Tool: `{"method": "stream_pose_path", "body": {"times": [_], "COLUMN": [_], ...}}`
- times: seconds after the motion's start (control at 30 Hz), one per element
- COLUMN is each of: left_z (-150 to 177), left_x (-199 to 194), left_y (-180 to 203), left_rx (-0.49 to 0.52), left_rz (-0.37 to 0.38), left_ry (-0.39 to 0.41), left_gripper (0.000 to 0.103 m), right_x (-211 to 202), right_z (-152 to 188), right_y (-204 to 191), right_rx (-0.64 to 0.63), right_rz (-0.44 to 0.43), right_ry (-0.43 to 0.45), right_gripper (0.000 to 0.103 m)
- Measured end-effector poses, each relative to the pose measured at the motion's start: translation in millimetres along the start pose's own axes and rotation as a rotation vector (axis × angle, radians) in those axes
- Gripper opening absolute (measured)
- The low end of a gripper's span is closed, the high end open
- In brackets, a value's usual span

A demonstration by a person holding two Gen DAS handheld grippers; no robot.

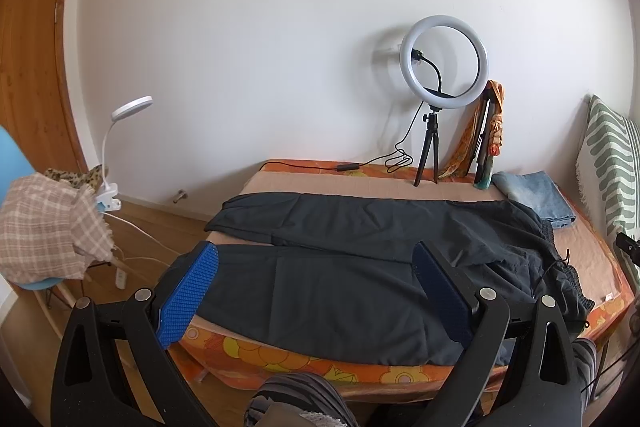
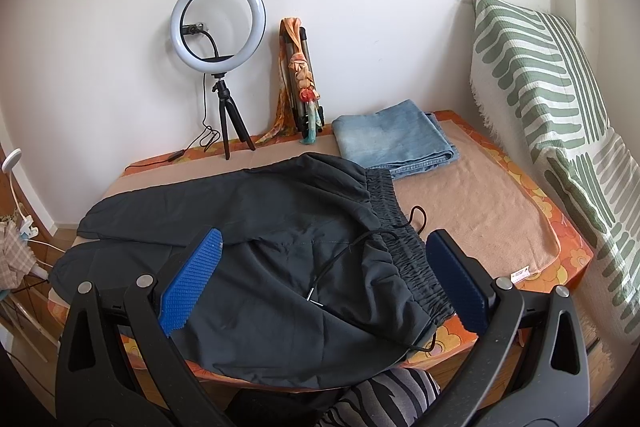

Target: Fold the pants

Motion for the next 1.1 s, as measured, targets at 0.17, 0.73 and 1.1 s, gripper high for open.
{"method": "stream_pose_path", "body": {"times": [0.17, 0.73, 1.1], "left_z": [0, 0, 1], "left_x": [1, 4, 11], "left_y": [-1, -5, -20], "left_rx": [-0.003, -0.004, -0.014], "left_rz": [-0.001, -0.009, -0.031], "left_ry": [-0.002, -0.001, -0.006], "left_gripper": [0.098, 0.098, 0.098], "right_x": [1, 2, 8], "right_z": [2, 1, 0], "right_y": [-5, -11, -20], "right_rx": [-0.002, -0.003, -0.015], "right_rz": [-0.006, -0.018, -0.037], "right_ry": [-0.001, -0.006, -0.016], "right_gripper": [0.103, 0.103, 0.103]}}
Point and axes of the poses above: each gripper's, at about its wrist camera, not at the fingertips, and x roughly the way its jaws point, y to its right, z to its underside, the point moved 9 cm from there along x, roughly the way its jaws point, and after that the axes turned 11 degrees about z, right-handed, at the moved point
